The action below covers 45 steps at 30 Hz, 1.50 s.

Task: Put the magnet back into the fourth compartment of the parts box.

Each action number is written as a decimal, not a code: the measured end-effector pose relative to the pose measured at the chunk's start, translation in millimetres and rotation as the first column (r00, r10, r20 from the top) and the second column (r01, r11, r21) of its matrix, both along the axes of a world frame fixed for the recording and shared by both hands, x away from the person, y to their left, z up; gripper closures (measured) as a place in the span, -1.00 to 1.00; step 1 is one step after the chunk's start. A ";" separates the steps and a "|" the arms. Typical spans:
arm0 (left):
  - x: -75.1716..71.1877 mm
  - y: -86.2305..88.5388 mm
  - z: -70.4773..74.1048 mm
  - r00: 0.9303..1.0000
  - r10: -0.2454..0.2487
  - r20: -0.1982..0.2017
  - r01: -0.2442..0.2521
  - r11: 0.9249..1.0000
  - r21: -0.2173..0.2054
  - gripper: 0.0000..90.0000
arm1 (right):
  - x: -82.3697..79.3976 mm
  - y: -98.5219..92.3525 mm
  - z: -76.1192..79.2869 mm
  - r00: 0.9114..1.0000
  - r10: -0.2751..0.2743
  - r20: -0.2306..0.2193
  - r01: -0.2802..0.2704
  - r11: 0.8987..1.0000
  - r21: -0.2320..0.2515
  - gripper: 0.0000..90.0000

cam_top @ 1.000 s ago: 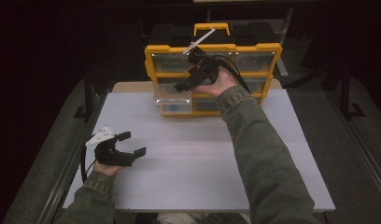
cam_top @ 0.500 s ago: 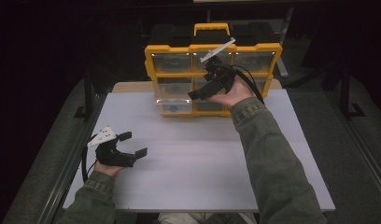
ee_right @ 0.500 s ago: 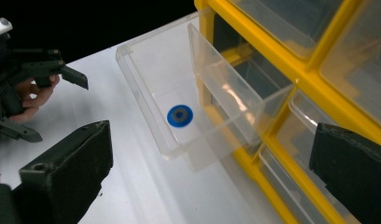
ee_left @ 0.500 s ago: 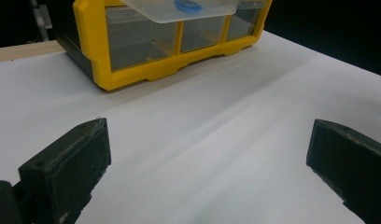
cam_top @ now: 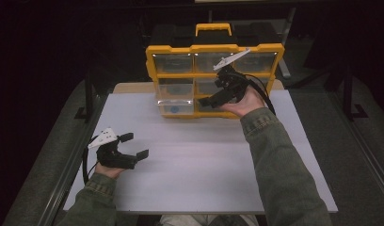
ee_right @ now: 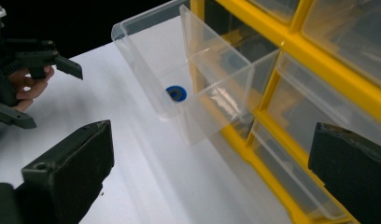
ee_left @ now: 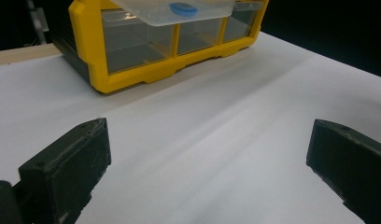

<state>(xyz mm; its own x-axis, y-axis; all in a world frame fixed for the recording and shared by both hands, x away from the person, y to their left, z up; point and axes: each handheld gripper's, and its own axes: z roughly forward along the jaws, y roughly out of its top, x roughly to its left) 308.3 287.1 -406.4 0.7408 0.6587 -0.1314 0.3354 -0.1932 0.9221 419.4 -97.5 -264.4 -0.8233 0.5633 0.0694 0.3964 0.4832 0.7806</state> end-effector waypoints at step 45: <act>0.1 -2.2 -4.0 1.000 -0.003 -0.018 0.004 0.999 0.043 -1.00 | -55.1 -80.6 -52.1 0.997 -0.070 0.035 0.066 0.991 0.116 -1.00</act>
